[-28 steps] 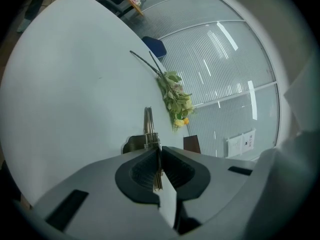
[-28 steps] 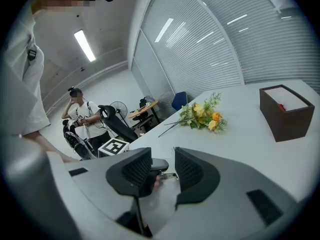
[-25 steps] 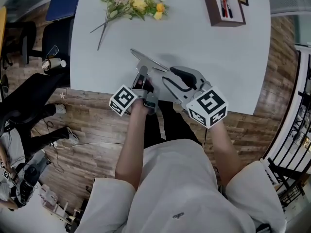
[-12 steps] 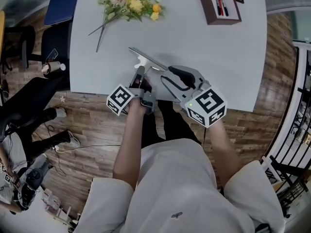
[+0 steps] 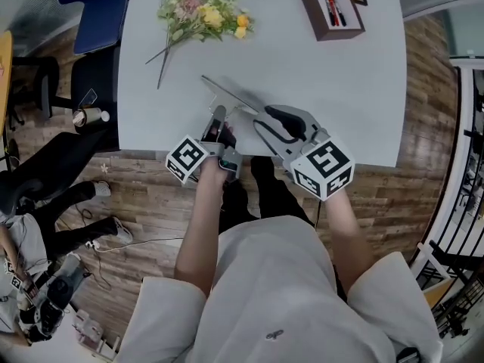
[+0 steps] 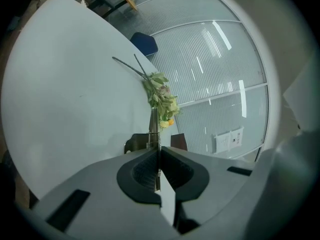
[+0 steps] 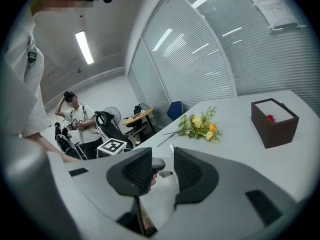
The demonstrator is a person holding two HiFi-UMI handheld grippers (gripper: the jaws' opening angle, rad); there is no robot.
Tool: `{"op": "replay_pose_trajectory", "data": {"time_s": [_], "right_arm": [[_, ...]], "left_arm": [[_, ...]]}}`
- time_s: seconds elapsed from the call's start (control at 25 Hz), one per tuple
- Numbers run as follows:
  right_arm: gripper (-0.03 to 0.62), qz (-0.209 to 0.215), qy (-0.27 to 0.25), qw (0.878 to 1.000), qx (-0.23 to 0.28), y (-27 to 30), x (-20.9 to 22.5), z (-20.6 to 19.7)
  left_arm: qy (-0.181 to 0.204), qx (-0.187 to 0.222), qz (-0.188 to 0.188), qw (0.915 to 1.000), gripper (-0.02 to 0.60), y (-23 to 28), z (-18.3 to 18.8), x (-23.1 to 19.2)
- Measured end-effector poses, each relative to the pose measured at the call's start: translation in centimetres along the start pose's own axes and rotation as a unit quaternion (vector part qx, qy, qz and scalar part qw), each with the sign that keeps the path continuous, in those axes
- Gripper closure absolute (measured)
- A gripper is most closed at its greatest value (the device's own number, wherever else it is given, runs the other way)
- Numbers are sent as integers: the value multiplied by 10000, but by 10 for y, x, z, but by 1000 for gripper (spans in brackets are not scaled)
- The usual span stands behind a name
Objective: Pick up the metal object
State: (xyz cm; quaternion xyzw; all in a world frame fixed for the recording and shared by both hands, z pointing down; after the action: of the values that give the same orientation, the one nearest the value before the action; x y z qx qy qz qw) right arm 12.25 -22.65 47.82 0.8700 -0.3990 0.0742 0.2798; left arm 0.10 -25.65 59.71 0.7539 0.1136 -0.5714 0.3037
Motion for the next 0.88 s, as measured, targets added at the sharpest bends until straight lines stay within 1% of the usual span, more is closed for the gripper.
{"op": "replay_pose_trajectory", "data": {"time_s": [0.24,0.48,0.68,0.88], "right_arm": [[462,-197,-148,9994,244,-11,-18,17],[465,-356,-347,9975,511,-21,-42,35],[467,-476,-523,9946,758,-27,-68,50],[480,-504,-538,9910,1114,-36,-96,67]], "left_arm": [[200,-28,-275,9994,561,-19,14,23],[588,8,-656,9961,561,-46,29,59],[971,69,-979,9904,561,-74,41,89],[1470,95,-1285,9807,561,-100,48,120]]}}
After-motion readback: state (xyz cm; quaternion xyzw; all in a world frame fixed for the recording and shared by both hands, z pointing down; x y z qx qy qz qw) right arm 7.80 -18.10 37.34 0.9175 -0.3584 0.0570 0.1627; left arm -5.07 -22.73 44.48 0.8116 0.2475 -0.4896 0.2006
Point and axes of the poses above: the fingertips, and each gripper's own axes: y forward along the fingers, x to its right, z out of its top, the point moved 2 cm from there along -y, backward along the fingers
